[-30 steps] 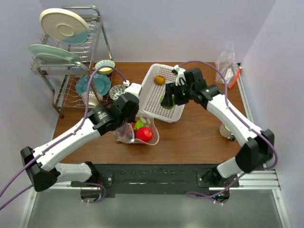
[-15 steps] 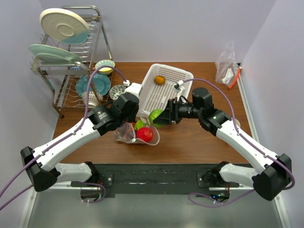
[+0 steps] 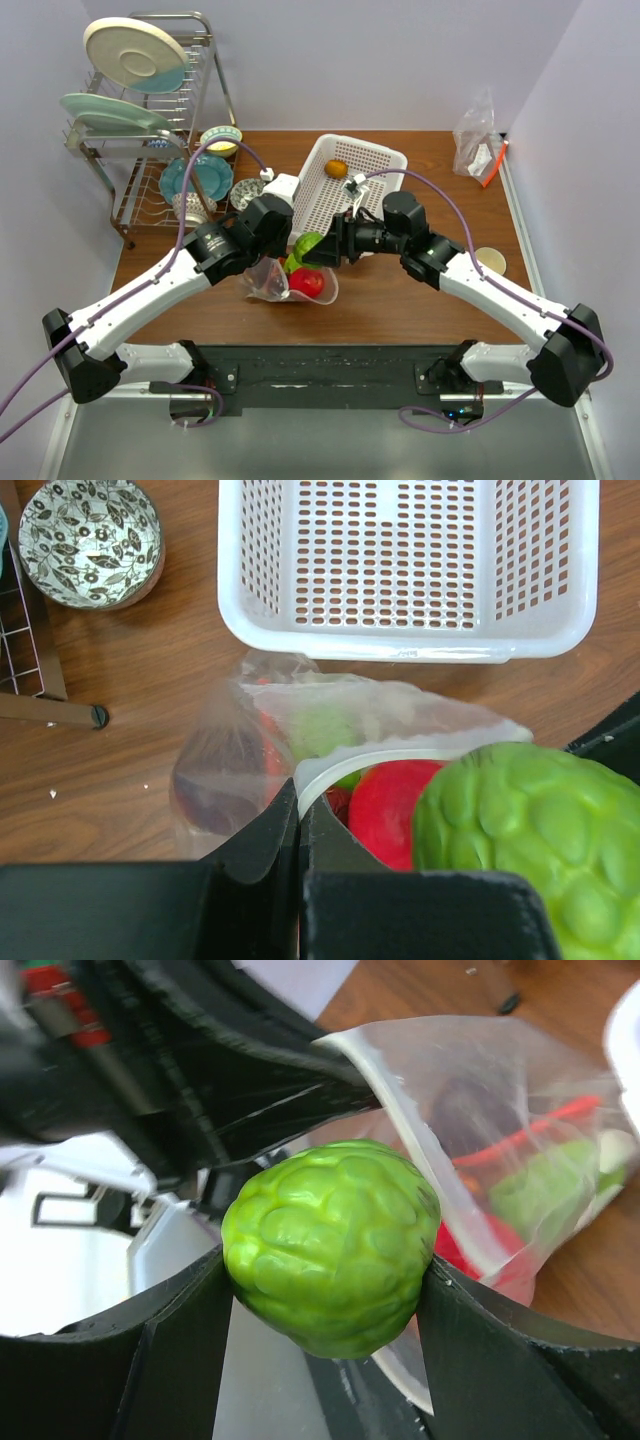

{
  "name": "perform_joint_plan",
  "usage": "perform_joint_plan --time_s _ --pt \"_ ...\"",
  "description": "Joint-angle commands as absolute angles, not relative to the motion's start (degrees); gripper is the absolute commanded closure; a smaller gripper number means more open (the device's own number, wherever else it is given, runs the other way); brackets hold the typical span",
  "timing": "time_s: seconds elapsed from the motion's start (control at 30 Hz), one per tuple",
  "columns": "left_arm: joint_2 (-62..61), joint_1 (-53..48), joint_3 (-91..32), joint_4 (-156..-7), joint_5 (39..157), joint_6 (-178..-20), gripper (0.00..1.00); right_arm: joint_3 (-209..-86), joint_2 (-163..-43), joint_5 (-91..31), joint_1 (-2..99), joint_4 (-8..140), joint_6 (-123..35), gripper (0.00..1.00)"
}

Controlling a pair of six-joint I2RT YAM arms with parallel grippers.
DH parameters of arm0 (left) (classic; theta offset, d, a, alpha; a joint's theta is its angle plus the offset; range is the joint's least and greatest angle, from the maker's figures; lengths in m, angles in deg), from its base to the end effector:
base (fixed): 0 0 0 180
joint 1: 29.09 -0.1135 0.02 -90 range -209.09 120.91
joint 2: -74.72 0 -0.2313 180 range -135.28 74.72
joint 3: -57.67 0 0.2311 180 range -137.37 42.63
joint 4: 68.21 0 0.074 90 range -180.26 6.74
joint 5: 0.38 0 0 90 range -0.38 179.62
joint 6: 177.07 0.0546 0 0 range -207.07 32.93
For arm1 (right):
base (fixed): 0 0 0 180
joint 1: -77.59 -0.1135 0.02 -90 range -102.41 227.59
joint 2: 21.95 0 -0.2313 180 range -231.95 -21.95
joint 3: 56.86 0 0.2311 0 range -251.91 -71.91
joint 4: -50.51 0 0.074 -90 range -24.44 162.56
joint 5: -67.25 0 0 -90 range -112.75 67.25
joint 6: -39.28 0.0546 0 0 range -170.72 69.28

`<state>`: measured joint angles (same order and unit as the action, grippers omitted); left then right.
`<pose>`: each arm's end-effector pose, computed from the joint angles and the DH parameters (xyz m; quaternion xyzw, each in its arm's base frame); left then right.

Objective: Place the food in the zip-top bag and seal the zipper
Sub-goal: Place the fake fruit in the zipper food storage bag.

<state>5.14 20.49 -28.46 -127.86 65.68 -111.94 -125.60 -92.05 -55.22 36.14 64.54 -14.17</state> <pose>0.1798 -0.1769 0.3114 0.1114 0.8943 -0.0840 0.4251 0.1965 0.2127 0.2936 -0.2019 0.7558 0.5390 0.3123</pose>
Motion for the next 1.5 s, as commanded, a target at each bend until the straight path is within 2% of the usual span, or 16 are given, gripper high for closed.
perform_joint_plan --time_s 0.0,0.33,0.37,0.43,0.47,0.5,0.73,0.93,1.17,1.47 --pt "6.5 20.6 -31.9 -125.3 66.2 -111.9 1.00 -124.9 -91.2 -47.5 35.0 60.9 -15.6 0.61" --pt "7.3 20.7 -31.9 -124.8 68.1 -112.4 1.00 -124.2 -95.2 -42.1 33.3 56.2 -16.1 0.58" --pt "7.4 20.7 -31.9 -124.7 68.8 -112.5 1.00 -124.3 -96.1 -42.0 33.1 55.8 -16.2 0.53" --pt "7.7 20.6 -30.9 -123.4 69.6 -112.5 1.00 -125.2 -97.1 -42.3 32.9 55.3 -15.7 0.34" --pt "7.7 20.6 -30.4 -123.2 69.8 -112.6 1.00 -125.5 -97.5 -42.6 32.9 55.3 -15.7 0.22" --pt "7.8 20.7 -30.3 -123.0 69.8 -112.6 1.00 -126.2 -98.3 -42.9 32.9 55.4 -15.5 0.02" --pt "7.9 20.6 -30.3 -123.5 68.4 -112.6 1.00 -126.4 -96.4 -42.4 32.9 57.7 -15.8 0.01" --pt "8.1 20.6 -30.4 -124.1 67.5 -112.2 1.00 -128.8 -92.9 -38.8 32.9 65.4 -19.2 0.01" --pt "8.7 20.6 -29.7 -125.4 65.8 -112.1 1.00 -137.7 -91.3 -30.8 33.0 80.4 -25.2 0.01" --pt "9.2 20.6 -28.3 -125.7 65.4 -112.5 1.00 -145.2 -94.0 -17.7 34.2 86.9 -30.5 0.01"
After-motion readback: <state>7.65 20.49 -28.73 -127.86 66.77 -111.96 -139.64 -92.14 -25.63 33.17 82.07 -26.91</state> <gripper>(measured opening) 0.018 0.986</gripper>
